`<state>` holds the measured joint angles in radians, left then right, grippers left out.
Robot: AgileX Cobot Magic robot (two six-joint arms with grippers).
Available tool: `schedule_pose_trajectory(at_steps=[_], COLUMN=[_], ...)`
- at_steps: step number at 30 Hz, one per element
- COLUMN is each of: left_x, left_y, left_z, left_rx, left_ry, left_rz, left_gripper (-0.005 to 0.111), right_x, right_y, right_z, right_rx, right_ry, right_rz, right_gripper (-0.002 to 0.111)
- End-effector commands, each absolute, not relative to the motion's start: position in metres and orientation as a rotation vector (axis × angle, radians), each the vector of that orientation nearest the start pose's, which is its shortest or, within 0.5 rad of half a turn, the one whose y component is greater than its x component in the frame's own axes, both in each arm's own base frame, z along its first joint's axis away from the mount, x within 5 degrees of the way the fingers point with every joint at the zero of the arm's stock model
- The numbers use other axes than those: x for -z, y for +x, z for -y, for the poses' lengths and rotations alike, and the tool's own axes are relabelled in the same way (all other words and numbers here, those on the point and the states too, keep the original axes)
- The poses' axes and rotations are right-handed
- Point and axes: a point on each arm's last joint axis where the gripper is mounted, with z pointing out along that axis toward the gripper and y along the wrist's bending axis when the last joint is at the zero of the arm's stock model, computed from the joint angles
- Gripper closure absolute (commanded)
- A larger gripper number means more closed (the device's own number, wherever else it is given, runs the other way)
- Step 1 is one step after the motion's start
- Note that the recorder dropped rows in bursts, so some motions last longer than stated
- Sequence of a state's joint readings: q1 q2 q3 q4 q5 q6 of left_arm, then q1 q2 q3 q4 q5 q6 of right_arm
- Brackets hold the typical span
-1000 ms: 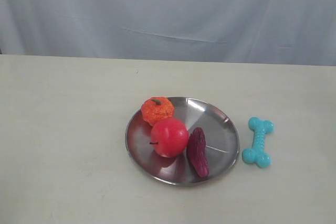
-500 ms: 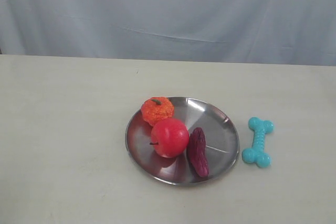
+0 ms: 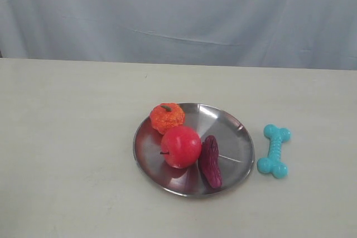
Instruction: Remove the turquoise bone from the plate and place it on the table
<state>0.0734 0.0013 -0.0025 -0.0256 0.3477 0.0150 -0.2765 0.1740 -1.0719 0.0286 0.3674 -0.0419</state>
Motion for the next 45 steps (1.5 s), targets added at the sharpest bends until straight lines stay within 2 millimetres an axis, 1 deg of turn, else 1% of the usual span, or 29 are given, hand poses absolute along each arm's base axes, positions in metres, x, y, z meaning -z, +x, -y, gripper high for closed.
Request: schedule_pose_trajectory(at_steps=[1, 4, 6, 7, 9, 10, 12, 13, 15, 16, 18, 20, 22, 25, 29, 31, 33, 37, 42, 45], left_x=[-0.182, -0.182, -0.182, -0.182, -0.182, -0.182, -0.182, -0.182, -0.182, -0.182, -0.182, -0.182, -0.182, -0.182, -0.182, -0.182, -0.182, -0.182, -0.182, -0.182], left_y=[0.053, 0.053, 0.053, 0.053, 0.053, 0.053, 0.053, 0.053, 0.053, 0.053, 0.053, 0.053, 0.053, 0.053, 0.053, 0.053, 0.053, 0.053, 0.053, 0.053], left_z=[-0.003, -0.003, -0.003, -0.003, -0.003, -0.003, -0.003, -0.003, -0.003, -0.003, -0.003, -0.003, -0.003, -0.003, -0.003, -0.003, -0.003, -0.003, -0.003, -0.003], left_rx=[-0.031, -0.031, -0.031, -0.031, -0.031, -0.031, -0.031, -0.031, -0.031, -0.031, -0.031, -0.031, -0.031, -0.031, -0.031, -0.031, -0.031, -0.031, -0.031, -0.031], left_ry=[-0.081, -0.081, -0.081, -0.081, -0.081, -0.081, -0.081, -0.081, -0.081, -0.081, -0.081, -0.081, -0.081, -0.081, -0.081, -0.081, -0.081, -0.081, -0.081, -0.081], left_rz=[-1.824, -1.824, -1.824, -1.824, -1.824, -1.824, -1.824, -1.824, -1.824, -1.824, -1.824, -1.824, -1.824, -1.824, -1.824, -1.824, -1.824, -1.824, -1.824, -1.824], left_gripper=[0.107, 0.107, 0.107, 0.107, 0.107, 0.107, 0.107, 0.107, 0.107, 0.107, 0.107, 0.107, 0.107, 0.107, 0.107, 0.107, 0.107, 0.107, 0.107, 0.107], right_x=[-0.483, -0.483, -0.486, -0.485, -0.477, -0.469, -0.448, -0.431, -0.406, -0.385, -0.355, -0.324, -0.296, -0.264, -0.228, -0.217, -0.210, -0.206, -0.194, -0.183], right_y=[-0.073, -0.074, -0.077, -0.077, -0.068, -0.060, -0.039, -0.023, -0.003, 0.009, 0.026, 0.036, 0.041, 0.043, 0.051, 0.053, 0.054, 0.054, 0.054, 0.051], right_z=[-0.023, -0.023, -0.023, -0.023, -0.021, -0.018, -0.012, -0.007, -0.001, 0.003, 0.008, 0.011, 0.012, 0.013, 0.015, 0.016, 0.016, 0.016, 0.016, 0.015], right_rx=[0.270, 0.274, 0.318, 0.284, 0.255, 0.260, 0.265, 0.270, 0.266, 0.263, 0.259, 0.259, 0.258, 0.252, 0.244, 0.239, 0.239, 0.237, 0.225, 0.213], right_ry=[0.123, 0.121, 0.107, 0.118, 0.134, 0.139, 0.149, 0.156, 0.165, 0.171, 0.178, 0.181, 0.183, 0.189, 0.203, 0.206, 0.208, 0.211, 0.229, 0.246], right_rz=[-0.948, -0.947, -0.911, -0.899, -0.955, -0.996, -1.081, -1.140, -1.211, -1.253, -1.307, -1.339, -1.352, -1.368, -1.469, -1.508, -1.531, -1.550, -1.681, -1.810], right_gripper=[0.109, 0.109, 0.109, 0.109, 0.109, 0.109, 0.109, 0.109, 0.109, 0.109, 0.109, 0.109, 0.109, 0.109, 0.109, 0.109, 0.109, 0.109, 0.109, 0.109])
